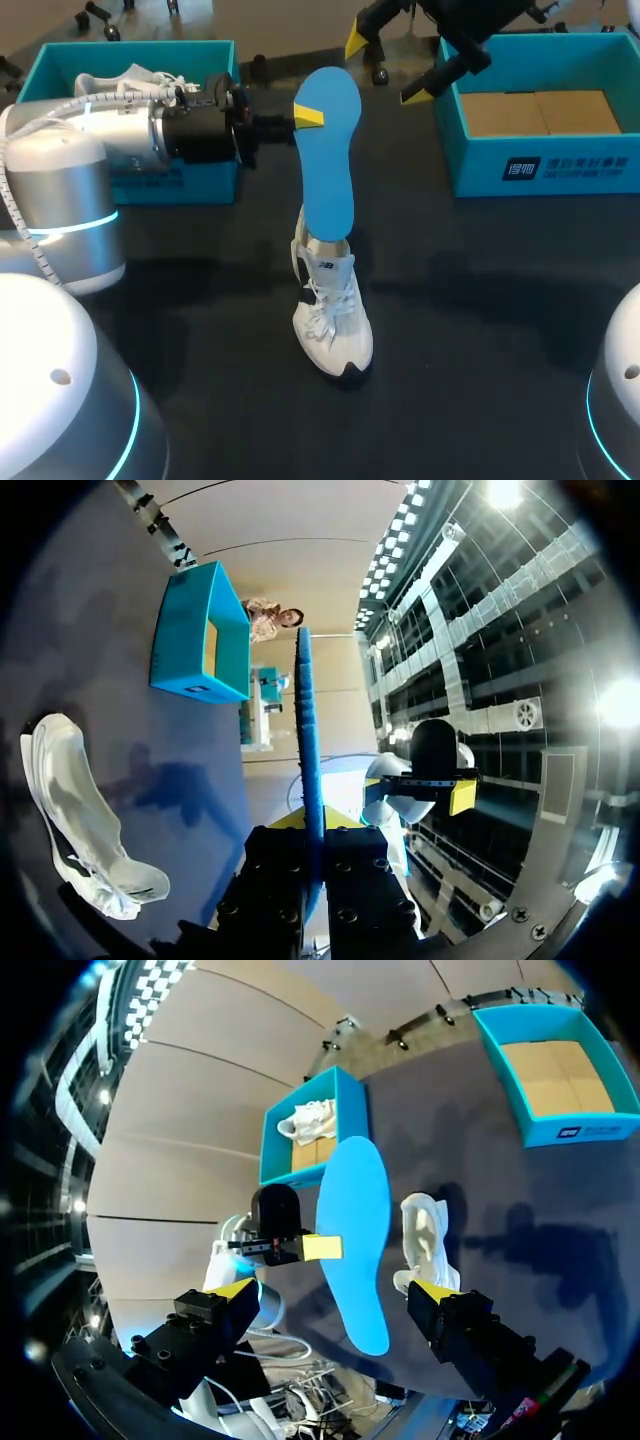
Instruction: Take the shoe out of the shoebox, open the shoe tongue, remove and reinsert the insole, then place the shoe into the shoebox
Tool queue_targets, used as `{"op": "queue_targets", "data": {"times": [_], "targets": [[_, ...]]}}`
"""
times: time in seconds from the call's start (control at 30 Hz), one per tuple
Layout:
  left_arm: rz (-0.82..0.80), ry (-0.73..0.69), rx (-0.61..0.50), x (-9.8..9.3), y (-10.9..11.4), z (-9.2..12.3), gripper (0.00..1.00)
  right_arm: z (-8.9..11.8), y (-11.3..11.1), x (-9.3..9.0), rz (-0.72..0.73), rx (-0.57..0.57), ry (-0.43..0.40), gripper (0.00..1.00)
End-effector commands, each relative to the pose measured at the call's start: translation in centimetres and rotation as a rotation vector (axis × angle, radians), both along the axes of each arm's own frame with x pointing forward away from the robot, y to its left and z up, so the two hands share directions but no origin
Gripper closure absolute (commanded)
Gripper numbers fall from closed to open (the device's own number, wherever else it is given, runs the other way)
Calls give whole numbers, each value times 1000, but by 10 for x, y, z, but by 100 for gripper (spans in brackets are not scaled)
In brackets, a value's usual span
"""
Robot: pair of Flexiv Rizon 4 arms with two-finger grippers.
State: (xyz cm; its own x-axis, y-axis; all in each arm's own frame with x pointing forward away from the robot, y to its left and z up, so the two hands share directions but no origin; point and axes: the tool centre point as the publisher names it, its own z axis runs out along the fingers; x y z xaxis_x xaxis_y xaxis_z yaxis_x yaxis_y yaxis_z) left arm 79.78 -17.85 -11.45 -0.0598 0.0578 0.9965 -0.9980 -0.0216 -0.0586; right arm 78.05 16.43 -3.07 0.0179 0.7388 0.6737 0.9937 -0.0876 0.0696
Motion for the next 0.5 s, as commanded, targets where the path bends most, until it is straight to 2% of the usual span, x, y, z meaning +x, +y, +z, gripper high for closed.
{"op": "queue_targets", "data": {"times": [0.03,0.13,0.17,0.3,0.5], "targets": [[-1,0,-1,1,-1,-1,100,-2,7,3,-22,-130,11,0],[-1,0,-1,1,-1,-1,100,0,13,3,-49,-256,24,0],[-1,0,-1,1,-1,-1,100,0,14,3,-56,-276,45,0],[-1,0,-1,1,-1,-1,100,0,17,2,-66,-328,49,0],[-1,0,-1,1,-1,-1,100,0,34,5,-57,-427,96,0]]}}
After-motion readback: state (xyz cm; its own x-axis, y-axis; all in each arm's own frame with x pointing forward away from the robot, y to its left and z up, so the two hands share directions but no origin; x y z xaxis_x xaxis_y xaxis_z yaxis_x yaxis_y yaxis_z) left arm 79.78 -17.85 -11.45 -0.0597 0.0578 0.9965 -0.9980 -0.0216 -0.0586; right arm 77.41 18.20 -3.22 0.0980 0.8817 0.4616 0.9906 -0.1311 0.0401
